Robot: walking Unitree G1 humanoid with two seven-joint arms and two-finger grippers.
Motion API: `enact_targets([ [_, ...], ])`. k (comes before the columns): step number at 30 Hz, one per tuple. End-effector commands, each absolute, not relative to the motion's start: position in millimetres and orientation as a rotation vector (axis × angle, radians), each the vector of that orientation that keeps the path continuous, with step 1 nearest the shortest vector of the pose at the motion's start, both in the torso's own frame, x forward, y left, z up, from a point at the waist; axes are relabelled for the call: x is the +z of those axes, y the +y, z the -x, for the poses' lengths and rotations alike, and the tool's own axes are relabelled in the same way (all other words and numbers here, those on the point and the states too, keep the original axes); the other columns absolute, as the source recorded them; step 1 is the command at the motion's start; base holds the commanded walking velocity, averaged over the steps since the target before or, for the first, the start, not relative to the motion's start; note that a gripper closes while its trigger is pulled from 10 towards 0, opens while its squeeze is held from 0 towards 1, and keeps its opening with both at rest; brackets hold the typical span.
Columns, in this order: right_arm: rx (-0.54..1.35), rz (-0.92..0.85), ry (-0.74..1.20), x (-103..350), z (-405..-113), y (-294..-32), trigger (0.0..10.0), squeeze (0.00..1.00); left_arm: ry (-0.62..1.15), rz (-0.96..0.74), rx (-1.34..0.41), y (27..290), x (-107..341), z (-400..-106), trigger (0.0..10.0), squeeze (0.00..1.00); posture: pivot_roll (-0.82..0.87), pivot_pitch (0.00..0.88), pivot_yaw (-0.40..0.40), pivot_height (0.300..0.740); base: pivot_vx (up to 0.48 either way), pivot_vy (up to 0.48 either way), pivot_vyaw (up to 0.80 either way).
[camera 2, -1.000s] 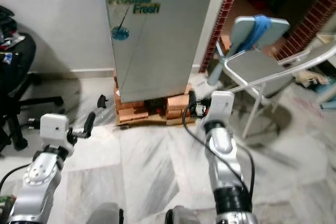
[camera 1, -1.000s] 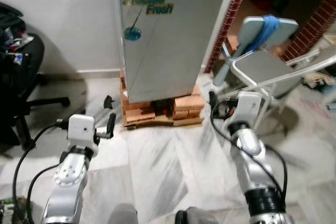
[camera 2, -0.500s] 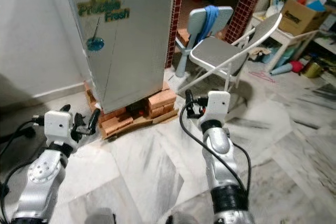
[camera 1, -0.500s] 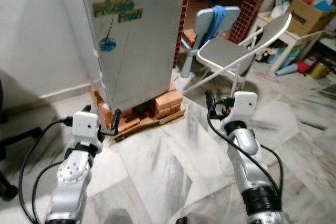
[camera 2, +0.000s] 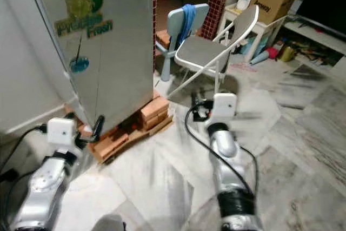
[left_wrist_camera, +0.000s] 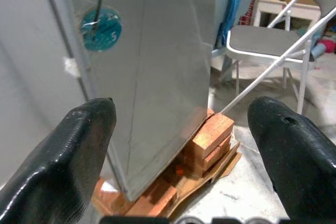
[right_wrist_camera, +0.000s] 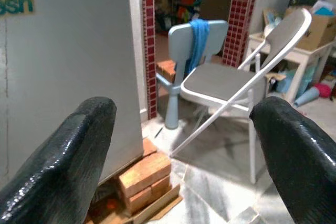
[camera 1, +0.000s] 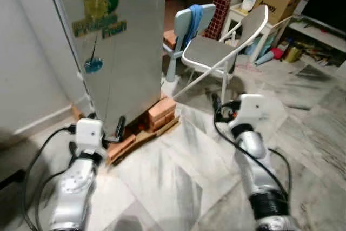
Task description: Restocking fridge
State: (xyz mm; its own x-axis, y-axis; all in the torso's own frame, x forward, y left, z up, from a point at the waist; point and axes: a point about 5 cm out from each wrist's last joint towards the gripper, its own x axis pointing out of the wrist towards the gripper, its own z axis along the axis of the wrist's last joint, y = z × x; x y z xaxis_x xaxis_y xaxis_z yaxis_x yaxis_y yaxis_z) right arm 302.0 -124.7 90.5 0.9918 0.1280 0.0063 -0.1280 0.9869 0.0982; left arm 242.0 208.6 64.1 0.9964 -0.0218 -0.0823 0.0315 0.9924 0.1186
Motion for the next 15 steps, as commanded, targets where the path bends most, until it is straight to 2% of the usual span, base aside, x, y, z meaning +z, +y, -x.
enact_targets([
  [1,0.085,-0.072,-0.005,91.0,-302.8,-143.0,10.0,0.00,0.063,-0.101,-0.062,195.0,66.2,-245.7,10.0,0.00,0.11,0.032,-0.091,0.740,0.000,0.454,-0.59],
  [2,0.085,-0.072,-0.005,91.0,-302.8,-143.0,10.0,0.00,0.063,-0.101,-0.062,195.0,66.2,-245.7,10.0,0.00,0.11,0.032,-0.091,0.740,0.000,0.454,-0.59],
  [15,0.094,-0.061,0.000,89.5,-302.9,-142.2,10.0,0.00,0.082,-0.091,-0.052,191.8,60.6,-238.4,10.0,0.00,0.12,0.041,-0.100,0.740,0.000,0.472,0.00],
])
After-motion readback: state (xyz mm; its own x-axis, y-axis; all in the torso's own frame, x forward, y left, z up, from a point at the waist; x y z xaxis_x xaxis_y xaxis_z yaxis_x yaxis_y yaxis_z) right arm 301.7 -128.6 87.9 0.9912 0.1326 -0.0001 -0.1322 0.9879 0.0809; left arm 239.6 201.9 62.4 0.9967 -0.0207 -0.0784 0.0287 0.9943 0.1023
